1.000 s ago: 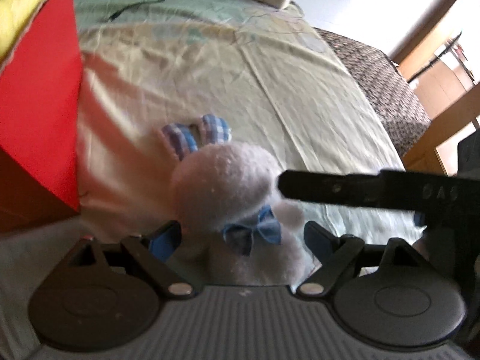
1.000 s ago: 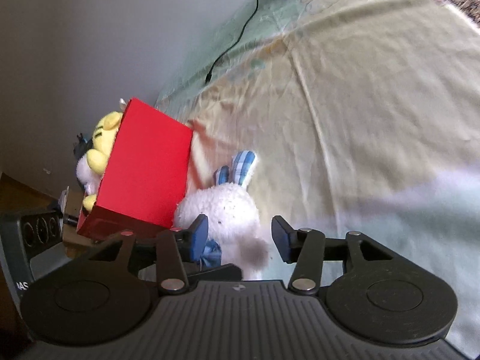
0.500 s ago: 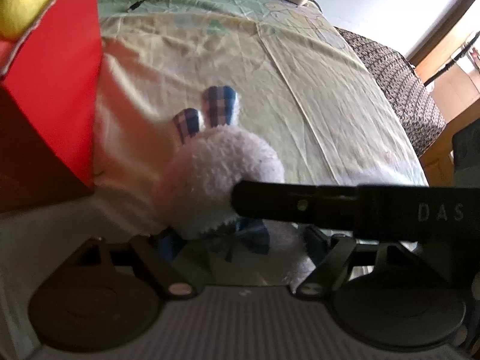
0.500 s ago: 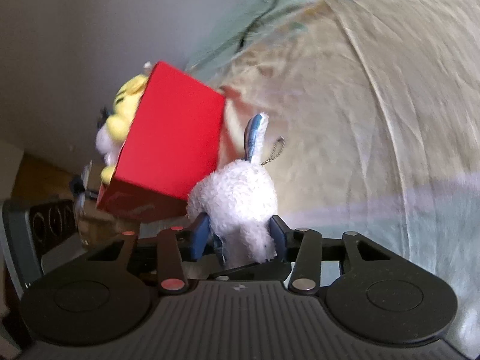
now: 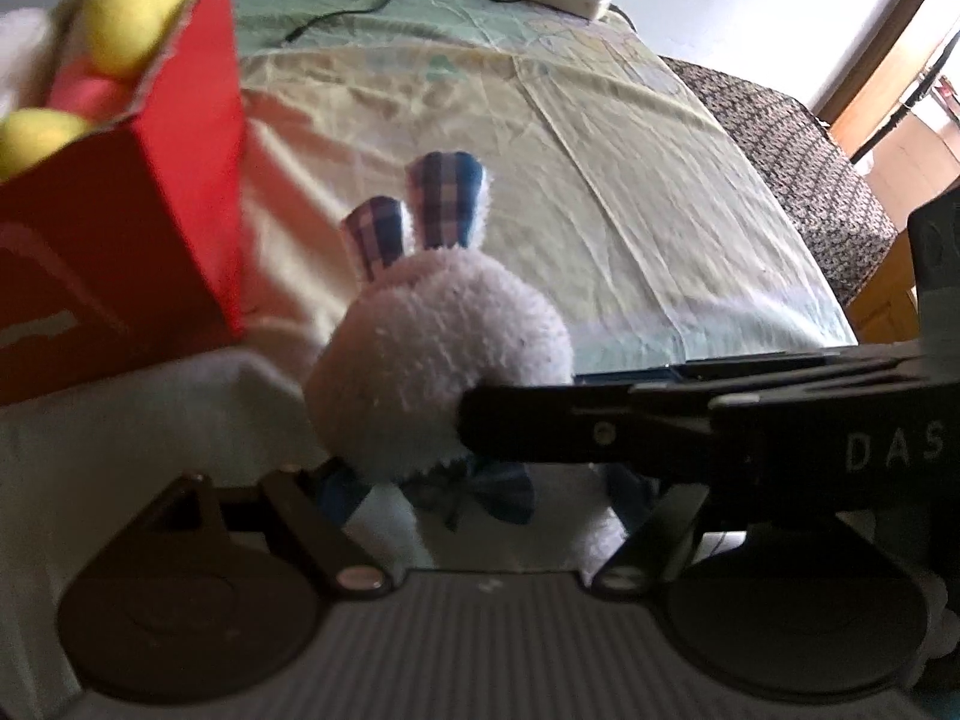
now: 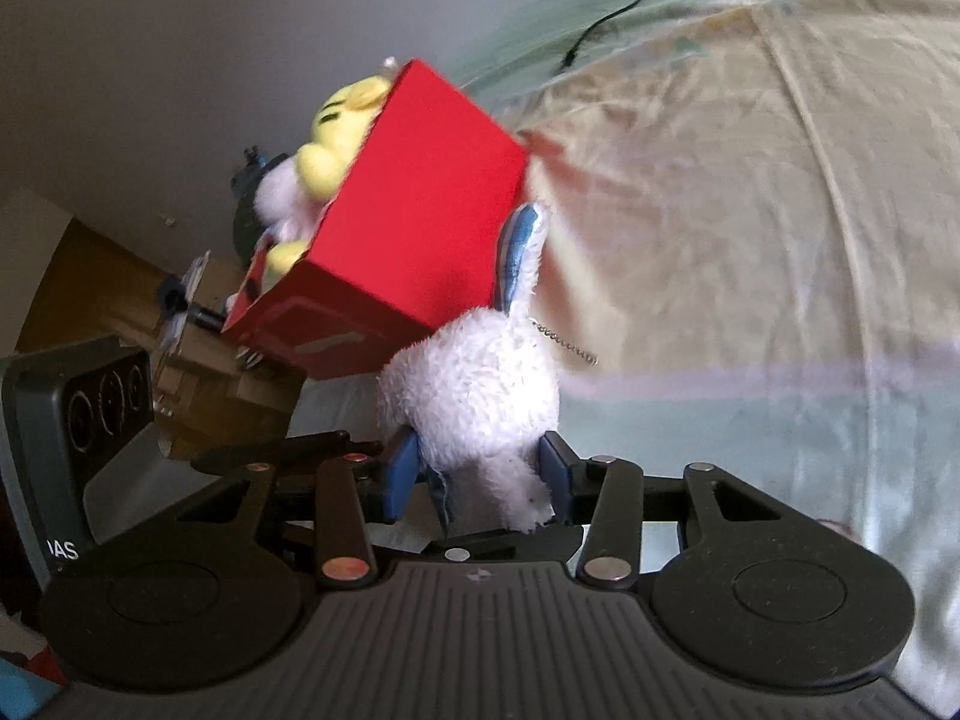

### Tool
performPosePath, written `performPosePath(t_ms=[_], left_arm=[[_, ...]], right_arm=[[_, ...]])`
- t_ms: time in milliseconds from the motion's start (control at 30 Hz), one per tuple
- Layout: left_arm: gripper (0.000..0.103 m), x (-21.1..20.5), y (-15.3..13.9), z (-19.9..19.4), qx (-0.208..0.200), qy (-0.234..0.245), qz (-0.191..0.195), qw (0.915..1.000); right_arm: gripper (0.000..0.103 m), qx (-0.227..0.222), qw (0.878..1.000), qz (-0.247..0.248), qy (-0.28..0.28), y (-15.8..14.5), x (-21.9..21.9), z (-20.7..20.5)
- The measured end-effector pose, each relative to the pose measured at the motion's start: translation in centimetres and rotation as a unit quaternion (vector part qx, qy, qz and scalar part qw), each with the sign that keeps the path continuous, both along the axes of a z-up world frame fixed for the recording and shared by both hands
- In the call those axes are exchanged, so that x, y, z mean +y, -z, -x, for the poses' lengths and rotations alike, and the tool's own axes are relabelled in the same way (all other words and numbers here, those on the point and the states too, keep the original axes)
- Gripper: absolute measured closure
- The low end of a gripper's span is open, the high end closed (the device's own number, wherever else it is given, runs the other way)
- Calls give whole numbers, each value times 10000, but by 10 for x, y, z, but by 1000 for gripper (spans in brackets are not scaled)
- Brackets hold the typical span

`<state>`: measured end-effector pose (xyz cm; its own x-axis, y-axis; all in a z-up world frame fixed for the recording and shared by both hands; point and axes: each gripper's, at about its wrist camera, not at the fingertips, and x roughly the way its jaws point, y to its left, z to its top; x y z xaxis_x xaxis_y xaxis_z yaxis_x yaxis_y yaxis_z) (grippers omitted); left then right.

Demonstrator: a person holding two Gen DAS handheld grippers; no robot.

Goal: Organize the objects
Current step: 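Lift the pink bunny plush with the right gripper over the red box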

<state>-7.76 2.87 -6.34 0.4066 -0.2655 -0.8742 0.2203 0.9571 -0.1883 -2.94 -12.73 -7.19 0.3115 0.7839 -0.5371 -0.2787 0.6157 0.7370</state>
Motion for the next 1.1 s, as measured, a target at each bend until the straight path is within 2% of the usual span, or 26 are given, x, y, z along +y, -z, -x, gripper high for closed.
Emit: performPosePath(t_ms=[400, 733, 1100], left_arm=[[25, 70, -10, 34, 73, -806, -134, 9966], [25, 145, -33, 55, -216, -1058, 17, 9942], [25, 225, -79, 81, -734, -1166, 64, 9904]], right_arm=[[57, -12, 9938, -19, -1108, -2, 83, 1], [59, -249, 9882, 130, -1505, -29, 161, 0], [59, -626, 9803, -158, -1867, -57, 233, -1]])
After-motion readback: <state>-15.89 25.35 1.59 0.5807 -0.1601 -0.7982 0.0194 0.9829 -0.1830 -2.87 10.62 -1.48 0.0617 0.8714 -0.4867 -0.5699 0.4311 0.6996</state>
